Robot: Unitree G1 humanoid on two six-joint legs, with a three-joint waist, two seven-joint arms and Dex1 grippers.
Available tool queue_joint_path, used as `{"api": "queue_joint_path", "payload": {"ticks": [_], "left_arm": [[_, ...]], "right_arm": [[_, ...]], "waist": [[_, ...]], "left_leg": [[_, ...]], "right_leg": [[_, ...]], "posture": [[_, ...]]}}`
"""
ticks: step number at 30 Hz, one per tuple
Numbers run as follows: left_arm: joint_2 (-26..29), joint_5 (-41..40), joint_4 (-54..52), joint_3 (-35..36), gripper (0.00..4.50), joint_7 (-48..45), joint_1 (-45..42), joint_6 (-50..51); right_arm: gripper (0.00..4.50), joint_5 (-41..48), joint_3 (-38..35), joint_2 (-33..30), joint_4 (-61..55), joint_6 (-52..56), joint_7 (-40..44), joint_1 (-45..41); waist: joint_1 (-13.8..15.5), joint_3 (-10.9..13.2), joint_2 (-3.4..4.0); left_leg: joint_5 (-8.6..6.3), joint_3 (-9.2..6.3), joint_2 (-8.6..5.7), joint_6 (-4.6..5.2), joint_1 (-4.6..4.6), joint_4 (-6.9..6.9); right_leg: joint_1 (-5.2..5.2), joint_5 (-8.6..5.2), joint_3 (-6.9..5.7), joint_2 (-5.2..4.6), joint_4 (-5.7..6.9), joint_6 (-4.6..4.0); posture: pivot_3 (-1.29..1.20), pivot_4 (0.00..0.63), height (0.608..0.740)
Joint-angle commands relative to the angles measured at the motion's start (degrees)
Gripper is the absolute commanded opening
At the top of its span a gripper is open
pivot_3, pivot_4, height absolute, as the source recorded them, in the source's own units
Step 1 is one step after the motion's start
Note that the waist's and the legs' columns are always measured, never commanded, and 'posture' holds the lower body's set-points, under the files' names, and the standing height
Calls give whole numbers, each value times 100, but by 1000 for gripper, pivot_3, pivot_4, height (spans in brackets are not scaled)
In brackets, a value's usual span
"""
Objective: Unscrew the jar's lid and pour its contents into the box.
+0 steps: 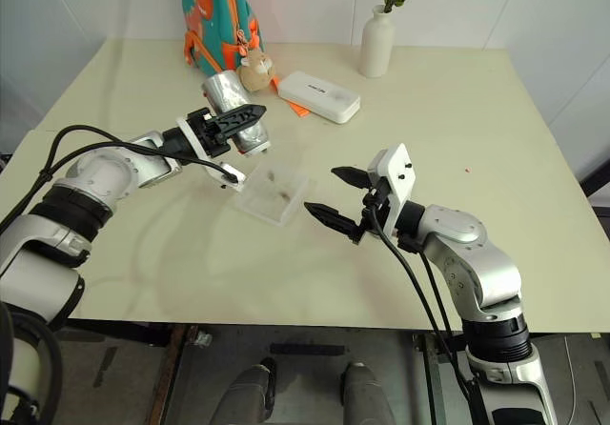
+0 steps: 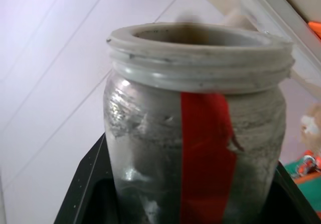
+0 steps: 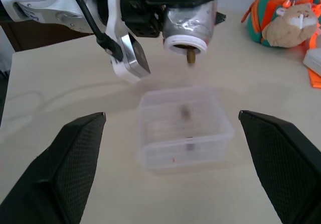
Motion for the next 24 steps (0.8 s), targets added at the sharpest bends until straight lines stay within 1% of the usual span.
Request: {"api": "queue_joint_path", "payload": {"ticks": [1,5,8,9,11,13,14,16,17,18,20,22,24], "left_arm": [[84,-132,-47,65,1967,146,-71,61],[279,-418,-195,227,1967,-159,84,-47],[427,-1016,-193,536,1967,-501,215,-331],[444,-1377,-145,709,1967,-772,260,-484],[401,-2611,9,1280,1967,-1644,453,-908],[98,-4453,196,2131,1967,-3022,817,-1011],[-90,-5243,239,2502,1967,-3784,988,-808],[-590,-6894,132,3414,1967,-5181,1318,150],[-807,-7538,42,3796,1967,-5756,1429,799],[-980,-8043,-24,4163,1967,-6046,1502,1270],[-1228,-8837,-23,4826,1967,-6303,1551,2259],[-1346,-9273,79,5305,1967,-6210,1566,2769],[-1400,-9542,302,5607,1967,-6196,1529,3065]], "right_arm": [[4471,32,-43,56,-53,-193,-14,-48],[4471,39,-43,112,-20,-253,-24,-41],[4471,58,-45,142,-30,-265,-16,-23],[4471,62,-50,141,-36,-261,-15,-19],[4471,68,-64,124,-48,-254,-7,-6],[4471,74,-78,100,-56,-247,9,7],[4471,71,-82,76,-61,-245,25,15],[4471,47,-78,14,-72,-245,66,28],[4471,21,-71,-27,-74,-259,95,36],[4471,-12,-60,-66,-71,-281,120,39],[4471,-68,-57,-132,-51,-329,147,42],[4471,-92,-59,-189,-29,-361,167,43],[4471,-137,-41,-248,-17,-396,195,46]], "waist": [[-17,0,0],[-8,0,0],[-1,0,0],[7,0,0],[15,0,0],[14,0,0],[14,-1,1],[11,-1,1],[10,-1,1],[7,-1,1],[-15,0,0],[-36,0,0],[-49,-1,-1]], "left_leg": [[0,1,0,-1,-4,-1],[2,1,1,-3,-3,-3],[2,1,1,-3,-3,5],[3,1,1,-4,-3,7],[5,1,1,-5,-2,12],[7,1,1,-5,-2,19],[7,0,0,-5,-2,26],[8,-1,1,-5,-2,37],[10,0,0,-2,1,40],[10,-2,1,-1,2,49],[12,-7,1,2,1,65],[13,-12,1,3,1,72],[14,-17,1,4,5,73]], "right_leg": [[-7,0,1,0,4,0],[-10,-4,0,1,12,4],[-10,-4,1,1,21,3],[-10,-4,0,1,24,3],[-10,-4,0,1,29,3],[-9,-4,0,1,34,3],[-7,-4,-1,0,40,3],[-5,-4,-2,1,51,2],[-1,-3,-2,0,55,1],[2,-3,-3,1,60,1],[5,-1,-4,2,68,0],[5,3,-4,5,73,1],[7,3,-5,5,78,2]], "posture": [[0,150,740],[0,150,740],[0,150,740],[0,150,740],[0,150,740],[0,150,740],[0,150,740],[0,150,740],[0,150,740],[0,150,740],[0,150,740],[0,150,740],[0,150,740]]}}
